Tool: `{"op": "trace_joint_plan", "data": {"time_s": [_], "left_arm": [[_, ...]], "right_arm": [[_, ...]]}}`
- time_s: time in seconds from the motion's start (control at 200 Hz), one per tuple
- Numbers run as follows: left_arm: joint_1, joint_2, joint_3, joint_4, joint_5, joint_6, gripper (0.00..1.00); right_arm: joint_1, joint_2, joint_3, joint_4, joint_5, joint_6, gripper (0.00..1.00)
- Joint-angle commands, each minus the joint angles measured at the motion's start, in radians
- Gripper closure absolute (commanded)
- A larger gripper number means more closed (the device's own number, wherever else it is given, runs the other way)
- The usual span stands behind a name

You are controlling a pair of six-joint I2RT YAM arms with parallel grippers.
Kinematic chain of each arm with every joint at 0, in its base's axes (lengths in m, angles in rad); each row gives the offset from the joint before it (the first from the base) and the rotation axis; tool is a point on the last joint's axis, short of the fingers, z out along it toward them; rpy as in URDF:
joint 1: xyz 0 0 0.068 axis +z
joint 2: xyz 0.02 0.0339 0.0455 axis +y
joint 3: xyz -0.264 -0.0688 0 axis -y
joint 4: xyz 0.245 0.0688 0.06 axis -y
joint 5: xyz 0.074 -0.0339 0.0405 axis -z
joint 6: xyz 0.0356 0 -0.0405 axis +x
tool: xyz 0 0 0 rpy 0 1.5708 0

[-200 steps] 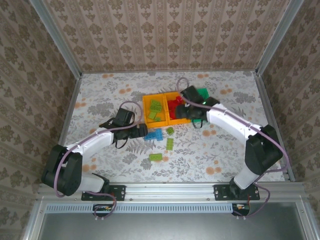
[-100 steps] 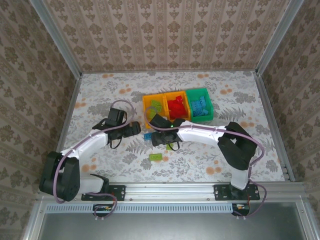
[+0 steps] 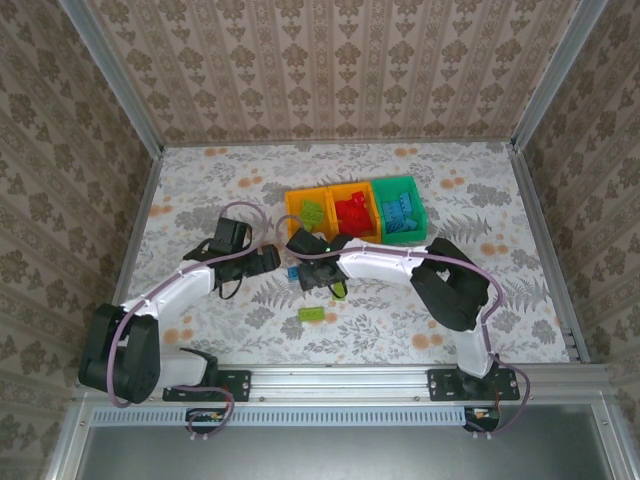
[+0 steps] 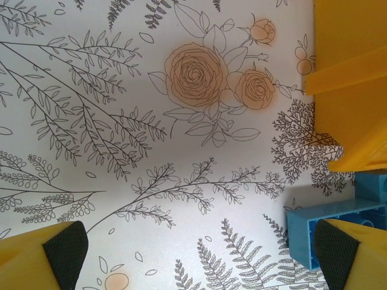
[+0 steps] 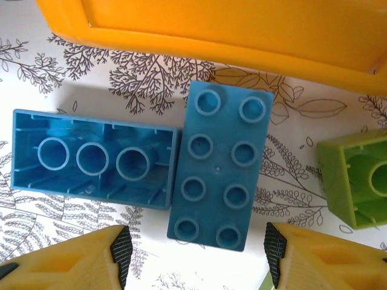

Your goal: Sort the legos into containers by color

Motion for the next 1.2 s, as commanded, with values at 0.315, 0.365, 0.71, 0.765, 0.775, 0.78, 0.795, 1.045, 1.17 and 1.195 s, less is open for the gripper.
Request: {"op": "trace_joint_plan", "data": {"time_s": [0.315,0.365,0.71,0.765,0.775,0.78,0.795,1.045,1.17,1.195], "left_arm": [[0.006,-0.011,-0.013,-0.004,0.013,-0.012,0.0],[0.006,-0.009,-0.011,-0.005,0.014,-0.012,0.0],[0.003,-0.006,-0.001,-0.009,0.022,0.008,0.0],[0.002,-0.006,0.0,-0.005,0.027,0.017,0.0],[0.001,-0.006,0.0,-0.003,0.029,0.02,0.0],[0.001,-0.006,0.0,-0.004,0.029,0.022,0.0],[0.0,-0.006,0.0,-0.001,0.032,0.026,0.0],[-0.059,0.029,0.03,0.008,0.048,0.137,0.0],[-0.13,0.068,0.069,-0.003,0.046,0.225,0.0],[-0.142,0.078,0.078,-0.007,0.044,0.243,0.0]], "right_arm": [[-0.007,0.078,0.063,-0.071,0.054,-0.042,0.52],[-0.008,0.076,0.059,-0.067,0.053,-0.041,0.56],[0.014,-0.052,-0.041,-0.078,0.045,-0.002,0.69],[0.015,-0.097,-0.078,-0.075,0.031,0.007,0.69],[0.015,-0.104,-0.087,-0.072,0.028,0.01,0.69],[0.016,-0.11,-0.09,-0.072,0.028,0.011,0.69],[0.015,-0.123,-0.102,-0.068,0.027,0.015,0.69],[-0.047,-0.344,-0.214,-0.021,0.035,0.016,0.68],[-0.166,-0.412,-0.241,-0.002,0.006,-0.004,0.68],[-0.198,-0.421,-0.246,-0.002,-0.002,-0.011,0.68]]}}
